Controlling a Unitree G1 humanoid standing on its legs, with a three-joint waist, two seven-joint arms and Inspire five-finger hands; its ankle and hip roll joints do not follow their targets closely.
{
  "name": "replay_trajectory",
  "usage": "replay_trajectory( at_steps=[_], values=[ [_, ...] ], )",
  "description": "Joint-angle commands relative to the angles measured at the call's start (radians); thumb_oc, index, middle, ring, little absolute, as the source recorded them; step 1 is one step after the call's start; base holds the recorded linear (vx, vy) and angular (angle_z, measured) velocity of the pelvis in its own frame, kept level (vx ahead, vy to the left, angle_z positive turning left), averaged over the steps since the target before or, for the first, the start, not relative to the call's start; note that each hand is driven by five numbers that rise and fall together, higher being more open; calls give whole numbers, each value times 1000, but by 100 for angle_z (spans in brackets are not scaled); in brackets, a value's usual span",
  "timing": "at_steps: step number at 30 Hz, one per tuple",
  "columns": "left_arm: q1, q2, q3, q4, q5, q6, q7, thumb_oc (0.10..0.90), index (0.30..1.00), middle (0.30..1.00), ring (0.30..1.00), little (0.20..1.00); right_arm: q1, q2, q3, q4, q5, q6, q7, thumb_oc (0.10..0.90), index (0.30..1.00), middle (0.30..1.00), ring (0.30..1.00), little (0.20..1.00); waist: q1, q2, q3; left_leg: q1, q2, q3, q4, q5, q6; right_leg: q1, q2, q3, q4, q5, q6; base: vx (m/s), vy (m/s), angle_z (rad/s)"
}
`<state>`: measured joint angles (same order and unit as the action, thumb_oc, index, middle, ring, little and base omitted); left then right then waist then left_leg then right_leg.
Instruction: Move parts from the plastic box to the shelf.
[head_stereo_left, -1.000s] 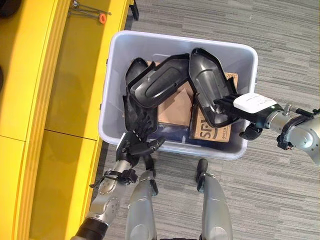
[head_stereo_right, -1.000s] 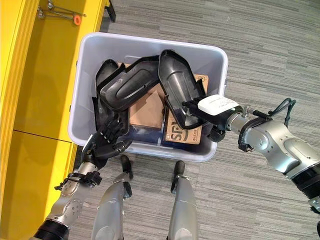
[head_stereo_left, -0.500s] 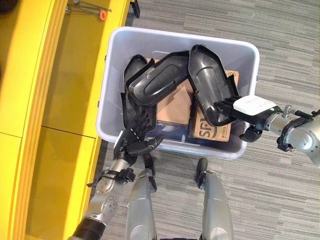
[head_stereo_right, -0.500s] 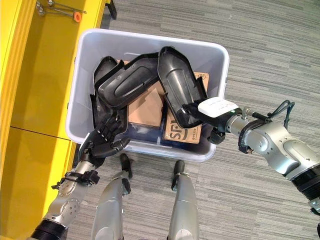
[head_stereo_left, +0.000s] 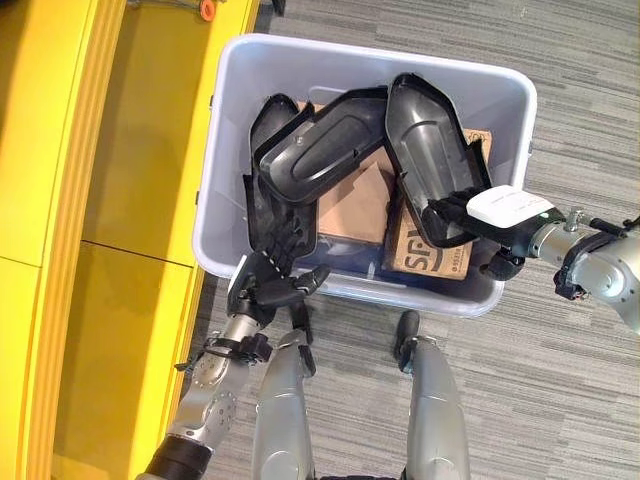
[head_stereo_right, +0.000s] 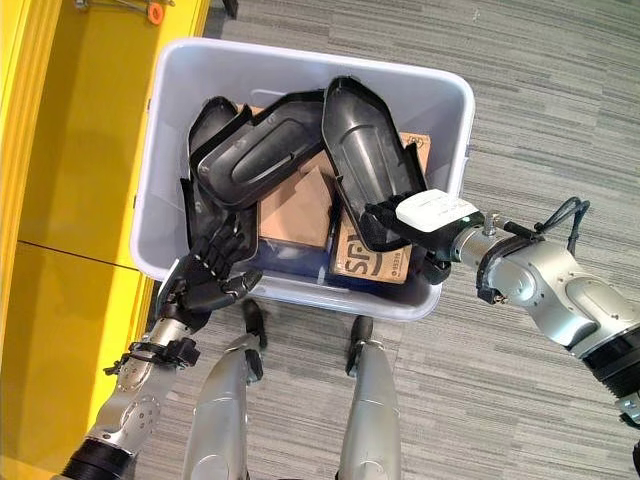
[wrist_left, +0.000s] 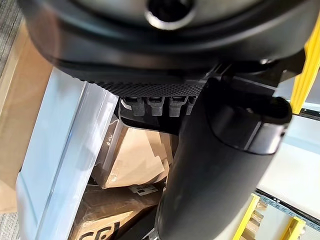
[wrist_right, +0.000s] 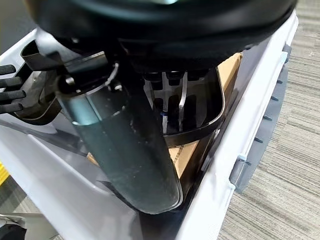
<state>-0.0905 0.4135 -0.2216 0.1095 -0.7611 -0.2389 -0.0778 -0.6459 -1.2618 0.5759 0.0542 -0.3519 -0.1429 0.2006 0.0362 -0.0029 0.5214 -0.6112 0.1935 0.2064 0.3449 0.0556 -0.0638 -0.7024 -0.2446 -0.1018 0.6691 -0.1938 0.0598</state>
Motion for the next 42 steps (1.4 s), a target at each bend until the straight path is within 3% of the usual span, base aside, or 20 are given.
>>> replay_trajectory(
  at_steps=[1,6,7,8,19,30,42],
  values=[
    [120,33,7,-12,13,3,20,900,1000,1000,1000,1000,-145,-36,-39,-22,6,-7,-71,900,1000,1000,1000,1000,24,-19,-2,52,102,-43,101,-150,-74,55,-66,-4,-33,45,71,0,0,0],
    [138,40,18,-17,11,1,28,900,1000,1000,1000,1000,-173,-57,-31,-8,3,-4,-81,900,1000,1000,1000,1000,25,-15,-1,32,101,-44,116,-158,-74,28,-65,4,-15,37,70,-13,-1,-1],
    [137,40,19,-18,11,0,28,900,1000,1000,1000,1000,-176,-58,-31,-7,3,-4,-81,900,1000,1000,1000,1000,25,-15,-1,16,101,-39,109,-131,-64,13,-65,1,-25,63,61,0,0,0],
    [140,43,19,-21,12,0,28,900,1000,1000,1000,1000,-182,-61,-24,-1,1,-2,-82,900,1000,1000,1000,1000,26,-14,-1,26,102,-44,120,-159,-74,21,-65,6,-10,35,69,0,0,0],
    [153,56,38,-56,4,-8,37,900,1000,1000,1000,1000,-145,-52,-60,11,0,9,-87,900,1000,1000,1000,1000,20,0,-1,-64,105,-56,200,-188,-73,-76,-67,27,69,7,59,10,-4,1],
    [165,62,63,-86,2,-12,56,900,1000,1000,1000,1000,-83,20,-122,20,-24,25,-105,900,1000,1000,1000,1000,20,21,-1,-188,97,-84,339,-242,-59,-203,-72,59,200,-43,42,0,-3,1],
    [162,66,75,-111,-3,-20,79,900,1000,1000,1000,1000,-94,104,-109,112,-53,56,-144,900,1000,1000,1000,1000,27,29,-1,-293,88,-121,468,-288,-48,-285,-73,78,297,-86,26,-6,-7,3]
  ],
)
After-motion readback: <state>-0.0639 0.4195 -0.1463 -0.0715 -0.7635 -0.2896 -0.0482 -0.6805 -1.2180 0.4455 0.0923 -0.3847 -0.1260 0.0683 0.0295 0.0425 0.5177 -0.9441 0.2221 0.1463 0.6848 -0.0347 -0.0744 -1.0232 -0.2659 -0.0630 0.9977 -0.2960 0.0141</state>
